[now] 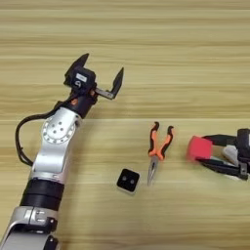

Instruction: Move the objects on the table

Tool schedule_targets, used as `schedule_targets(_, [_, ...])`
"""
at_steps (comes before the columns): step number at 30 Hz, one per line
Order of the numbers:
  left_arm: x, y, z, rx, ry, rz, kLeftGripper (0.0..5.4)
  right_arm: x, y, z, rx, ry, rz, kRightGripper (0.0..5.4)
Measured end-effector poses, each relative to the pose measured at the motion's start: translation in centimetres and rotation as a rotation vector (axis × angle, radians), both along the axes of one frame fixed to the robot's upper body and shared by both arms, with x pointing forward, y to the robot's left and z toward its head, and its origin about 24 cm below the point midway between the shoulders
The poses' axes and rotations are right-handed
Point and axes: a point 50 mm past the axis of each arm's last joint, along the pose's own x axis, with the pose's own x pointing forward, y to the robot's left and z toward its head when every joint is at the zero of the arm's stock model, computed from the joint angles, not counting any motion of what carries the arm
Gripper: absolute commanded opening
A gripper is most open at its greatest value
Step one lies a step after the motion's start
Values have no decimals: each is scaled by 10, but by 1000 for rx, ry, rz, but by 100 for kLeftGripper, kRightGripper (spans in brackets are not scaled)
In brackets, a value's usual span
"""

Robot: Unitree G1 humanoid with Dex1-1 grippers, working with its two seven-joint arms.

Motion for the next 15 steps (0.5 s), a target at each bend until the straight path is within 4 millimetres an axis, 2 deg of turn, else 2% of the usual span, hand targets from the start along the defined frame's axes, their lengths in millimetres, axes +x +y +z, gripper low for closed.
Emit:
schedule_targets(9, [1,5,-2,-16,10,49,540,-4,12,-12,-53,70,127,231])
schedule_targets(15, [2,7,-2,-24,9,66,540,-5,13,-25,-109,126,167,231])
